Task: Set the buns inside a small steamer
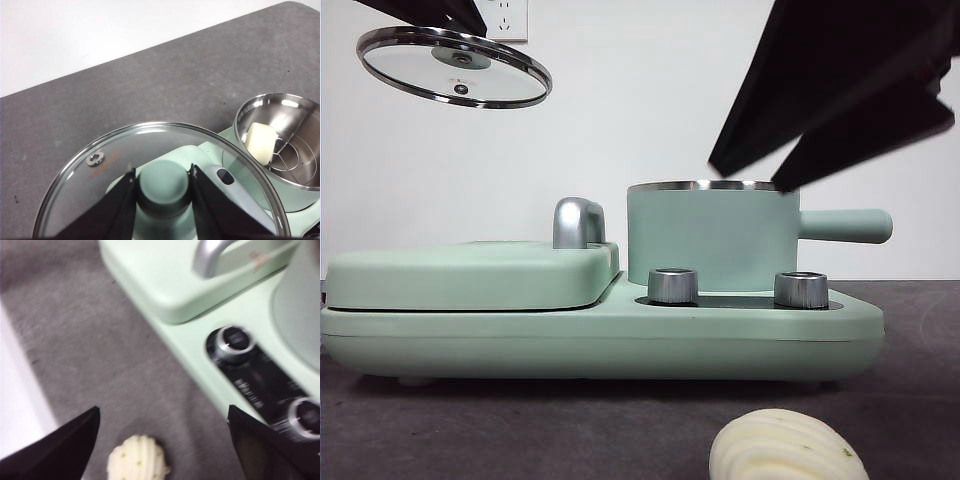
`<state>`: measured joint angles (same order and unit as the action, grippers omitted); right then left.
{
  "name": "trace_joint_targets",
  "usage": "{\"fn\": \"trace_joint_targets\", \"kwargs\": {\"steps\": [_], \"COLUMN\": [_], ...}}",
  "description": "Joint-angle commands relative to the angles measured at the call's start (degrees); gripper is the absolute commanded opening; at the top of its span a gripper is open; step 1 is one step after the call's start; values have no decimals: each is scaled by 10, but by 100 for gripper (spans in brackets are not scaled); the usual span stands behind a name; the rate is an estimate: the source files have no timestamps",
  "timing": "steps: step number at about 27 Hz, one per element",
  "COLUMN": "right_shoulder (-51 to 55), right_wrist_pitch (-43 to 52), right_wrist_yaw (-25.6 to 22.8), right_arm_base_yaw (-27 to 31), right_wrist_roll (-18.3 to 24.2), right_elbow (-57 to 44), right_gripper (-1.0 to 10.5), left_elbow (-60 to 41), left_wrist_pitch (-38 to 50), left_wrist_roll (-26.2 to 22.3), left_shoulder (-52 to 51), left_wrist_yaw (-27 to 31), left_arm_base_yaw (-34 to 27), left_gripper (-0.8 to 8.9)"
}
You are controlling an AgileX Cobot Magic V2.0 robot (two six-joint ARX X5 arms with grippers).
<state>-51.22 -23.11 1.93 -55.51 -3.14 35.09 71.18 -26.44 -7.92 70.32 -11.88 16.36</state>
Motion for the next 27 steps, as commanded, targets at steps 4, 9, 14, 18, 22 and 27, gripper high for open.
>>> {"fn": "trace_joint_targets", "kwargs": {"steps": [4, 9, 14, 18, 22, 27], "right_shoulder": [-52, -102, -150, -177, -198, -223], "right_wrist_pitch": [7, 9, 11, 13, 12, 6], "right_wrist_yaw": [-20, -20, -20, -24, -31, -23], "right_arm_base_yaw": [-42, -61, -70, -70, -70, -70], "right_wrist_roll": [-39, -58, -65, -72, -92, -116], "right_elbow": [-8, -8, -8, -8, -10, -10], "right_gripper": [408, 408, 406, 386, 381, 284], "left_elbow": [10, 10, 10, 10, 10, 10], "left_wrist_pitch": [20, 20, 20, 20, 20, 20], "left_wrist_roll": [-4, -4, -4, -4, -4, -4], "left_shoulder": [0, 0, 0, 0, 0, 0], "left_wrist_yaw": [-1, -1, -1, -1, -1, -1], "left_arm_base_yaw": [1, 1, 1, 1, 1, 2], "left_gripper": [14, 14, 14, 14, 14, 14]}}
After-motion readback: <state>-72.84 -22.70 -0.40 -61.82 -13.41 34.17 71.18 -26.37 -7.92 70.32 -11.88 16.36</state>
